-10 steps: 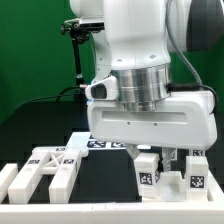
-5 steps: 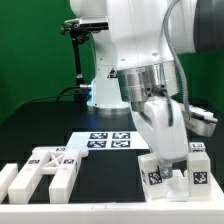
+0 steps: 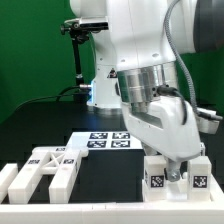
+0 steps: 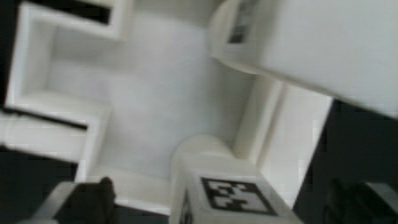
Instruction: Assemble chair
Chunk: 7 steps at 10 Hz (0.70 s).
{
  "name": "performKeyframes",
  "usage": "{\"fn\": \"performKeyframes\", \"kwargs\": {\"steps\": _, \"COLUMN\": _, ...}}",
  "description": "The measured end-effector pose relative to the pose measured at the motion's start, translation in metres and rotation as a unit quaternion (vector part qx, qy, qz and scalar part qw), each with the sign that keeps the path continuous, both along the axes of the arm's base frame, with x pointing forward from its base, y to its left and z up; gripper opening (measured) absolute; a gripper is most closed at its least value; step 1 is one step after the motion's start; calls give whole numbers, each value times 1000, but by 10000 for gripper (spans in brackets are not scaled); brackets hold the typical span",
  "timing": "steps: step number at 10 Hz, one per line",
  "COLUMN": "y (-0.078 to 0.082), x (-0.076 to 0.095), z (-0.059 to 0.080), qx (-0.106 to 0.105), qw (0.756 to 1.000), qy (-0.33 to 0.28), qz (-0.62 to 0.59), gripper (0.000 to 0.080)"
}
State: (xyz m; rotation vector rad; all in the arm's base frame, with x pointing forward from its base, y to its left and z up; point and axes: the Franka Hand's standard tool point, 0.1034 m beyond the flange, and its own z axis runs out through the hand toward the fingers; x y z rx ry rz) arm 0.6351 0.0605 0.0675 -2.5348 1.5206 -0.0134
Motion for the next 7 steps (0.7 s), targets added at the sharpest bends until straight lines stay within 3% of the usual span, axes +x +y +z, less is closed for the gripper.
{"fn": "performKeyframes", "kwargs": {"steps": 1, "y": -4, "x": -1, "z": 3, "qx": -7, "qw": 997, "qy": -13, "qz": 82, "gripper": 614}}
{"fn": "performKeyframes", "kwargs": {"steps": 5, "y": -9, "x": -4, "z": 3, "qx": -27, "qw": 976, "qy": -31, "qz": 216, "gripper": 649}}
{"fn": "performKeyframes", "kwargs": {"steps": 6, "y": -10, "x": -1, "z": 2, "qx": -63, "qw": 948, "qy": -39, "qz": 311, "gripper": 649}}
{"fn": "performKeyframes", "kwargs": {"steps": 7, "y": -4, "x": 0, "z": 1, "qx": -94, "qw": 897, "qy": -40, "qz": 429, "gripper": 649}}
